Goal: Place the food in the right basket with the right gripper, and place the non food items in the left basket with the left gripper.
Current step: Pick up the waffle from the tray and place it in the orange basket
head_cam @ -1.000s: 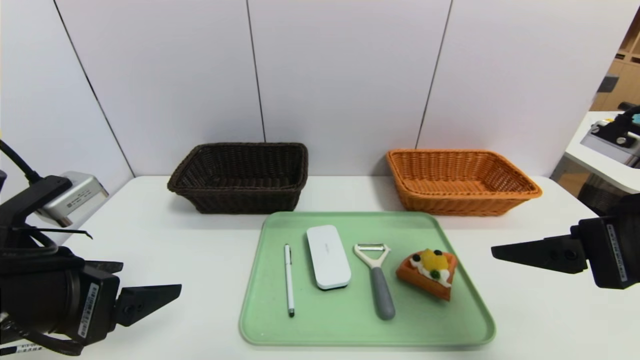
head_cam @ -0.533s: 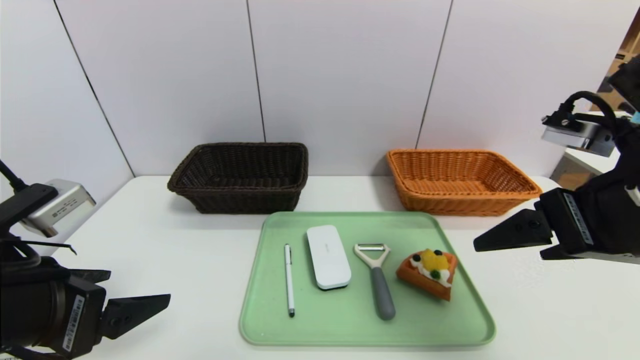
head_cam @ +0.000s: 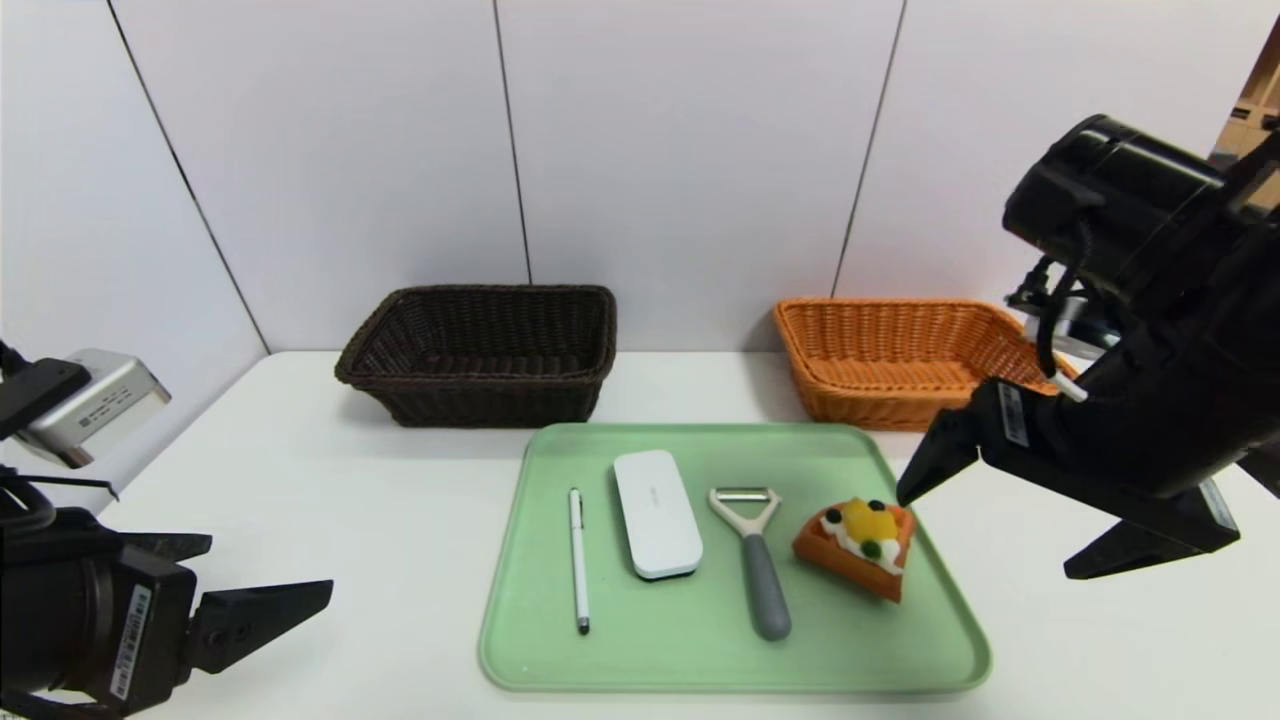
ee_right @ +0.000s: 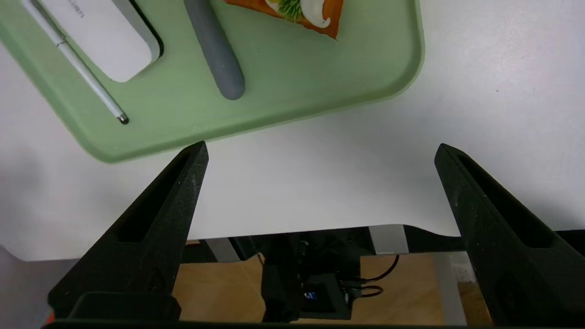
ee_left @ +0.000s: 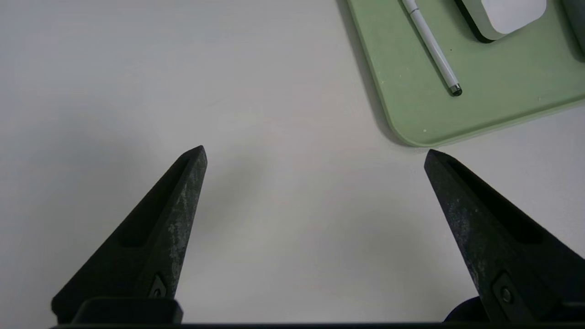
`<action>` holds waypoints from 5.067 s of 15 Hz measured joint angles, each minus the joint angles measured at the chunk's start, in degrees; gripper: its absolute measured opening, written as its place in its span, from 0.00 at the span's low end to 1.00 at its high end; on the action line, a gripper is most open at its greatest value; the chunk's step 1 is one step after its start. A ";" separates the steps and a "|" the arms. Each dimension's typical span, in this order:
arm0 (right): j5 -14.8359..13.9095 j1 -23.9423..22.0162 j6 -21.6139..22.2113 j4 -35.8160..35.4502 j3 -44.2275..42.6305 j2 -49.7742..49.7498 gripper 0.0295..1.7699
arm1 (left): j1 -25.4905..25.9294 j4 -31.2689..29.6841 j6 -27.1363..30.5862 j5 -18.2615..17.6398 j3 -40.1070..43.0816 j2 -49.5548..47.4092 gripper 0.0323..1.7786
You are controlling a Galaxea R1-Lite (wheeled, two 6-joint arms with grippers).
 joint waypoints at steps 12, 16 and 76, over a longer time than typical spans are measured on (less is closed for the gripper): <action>-0.28 -3.00 -0.48 0.59 -5.45 10.85 0.97 | -0.02 -0.39 -0.09 0.05 0.02 0.90 0.95; -1.95 -4.41 0.00 0.39 -7.06 14.74 0.97 | 0.00 -0.48 -0.09 0.02 -0.09 0.91 0.95; -4.68 -0.02 6.41 -7.47 0.41 21.20 0.93 | 0.00 0.16 0.00 0.13 2.01 -3.04 0.95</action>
